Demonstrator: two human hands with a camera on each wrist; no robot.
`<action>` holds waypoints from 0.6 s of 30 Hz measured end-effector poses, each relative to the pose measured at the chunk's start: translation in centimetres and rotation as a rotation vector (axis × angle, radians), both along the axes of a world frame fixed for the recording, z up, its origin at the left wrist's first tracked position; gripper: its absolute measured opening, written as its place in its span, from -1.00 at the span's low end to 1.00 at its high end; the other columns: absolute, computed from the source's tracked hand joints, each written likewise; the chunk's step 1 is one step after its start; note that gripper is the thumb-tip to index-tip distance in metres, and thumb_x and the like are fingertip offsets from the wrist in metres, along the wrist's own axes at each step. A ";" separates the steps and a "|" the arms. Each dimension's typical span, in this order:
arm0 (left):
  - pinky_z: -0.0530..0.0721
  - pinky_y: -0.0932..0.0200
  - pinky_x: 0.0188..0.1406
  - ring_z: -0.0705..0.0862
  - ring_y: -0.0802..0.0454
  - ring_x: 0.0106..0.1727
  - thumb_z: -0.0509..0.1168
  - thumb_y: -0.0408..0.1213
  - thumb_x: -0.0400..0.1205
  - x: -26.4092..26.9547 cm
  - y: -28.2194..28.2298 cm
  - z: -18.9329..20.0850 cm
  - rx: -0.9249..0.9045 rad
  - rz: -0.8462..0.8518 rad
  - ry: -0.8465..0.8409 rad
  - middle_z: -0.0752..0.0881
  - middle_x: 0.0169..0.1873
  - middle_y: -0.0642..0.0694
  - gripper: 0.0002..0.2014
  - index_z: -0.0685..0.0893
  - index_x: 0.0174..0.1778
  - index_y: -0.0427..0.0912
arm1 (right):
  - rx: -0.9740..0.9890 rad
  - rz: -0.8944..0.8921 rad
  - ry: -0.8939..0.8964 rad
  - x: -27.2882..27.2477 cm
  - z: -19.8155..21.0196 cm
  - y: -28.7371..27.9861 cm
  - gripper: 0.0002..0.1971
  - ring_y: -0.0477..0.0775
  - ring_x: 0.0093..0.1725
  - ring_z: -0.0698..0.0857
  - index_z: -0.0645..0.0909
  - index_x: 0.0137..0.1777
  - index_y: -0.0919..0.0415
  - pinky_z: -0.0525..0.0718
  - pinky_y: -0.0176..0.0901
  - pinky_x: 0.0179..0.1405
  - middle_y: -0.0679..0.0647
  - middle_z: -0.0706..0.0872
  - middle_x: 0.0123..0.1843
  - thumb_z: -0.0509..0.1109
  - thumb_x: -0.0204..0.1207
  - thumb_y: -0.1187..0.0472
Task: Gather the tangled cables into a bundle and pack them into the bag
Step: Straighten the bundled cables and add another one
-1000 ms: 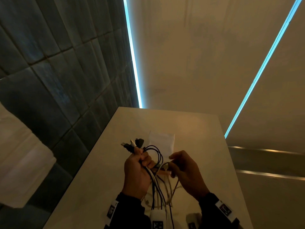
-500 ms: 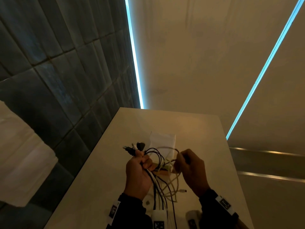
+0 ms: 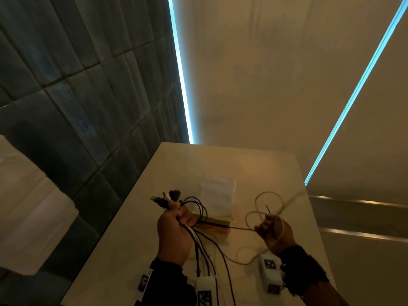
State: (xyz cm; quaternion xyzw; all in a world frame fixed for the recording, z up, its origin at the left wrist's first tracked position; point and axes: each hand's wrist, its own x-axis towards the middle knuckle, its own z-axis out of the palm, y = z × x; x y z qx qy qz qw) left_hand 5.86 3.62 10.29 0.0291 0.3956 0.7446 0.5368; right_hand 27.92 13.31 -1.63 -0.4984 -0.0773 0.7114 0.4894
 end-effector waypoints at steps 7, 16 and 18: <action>0.29 0.27 -0.62 0.26 0.20 -0.64 0.01 -0.21 0.79 -0.3 0.5 0.8 0.024 0.004 0.001 0.35 -0.59 0.08 -0.69 0.40 -0.29 -0.10 | -0.008 0.712 -0.814 2.4 -2.2 -0.1 -0.85 0.19 -0.39 0.66 0.55 -0.25 0.37 0.71 0.05 -0.24 0.24 0.61 -0.36 0.26 0.56 0.43; 0.27 0.25 -0.57 0.27 0.18 -0.61 0.04 -0.18 0.78 0.2 1.0 1.6 0.062 -0.033 0.063 0.34 -0.55 0.05 -0.69 0.43 -0.29 -0.12 | 0.780 0.962 -0.833 -3.0 9.1 -4.5 -0.74 -0.20 0.03 0.74 0.68 0.18 0.02 0.73 -0.30 0.03 -0.10 0.77 0.05 0.31 0.60 -0.06; 0.26 0.25 -0.56 0.27 0.18 -0.59 0.05 -0.17 0.78 0.6 1.2 1.8 0.065 -0.044 0.095 0.34 -0.54 0.05 -0.69 0.42 -0.29 -0.13 | 0.847 0.915 -0.700 -5.7 9.7 -6.3 -0.72 -0.17 -0.03 0.76 0.72 0.12 0.03 0.73 -0.28 0.03 -0.03 0.80 -0.01 0.37 0.55 -0.08</action>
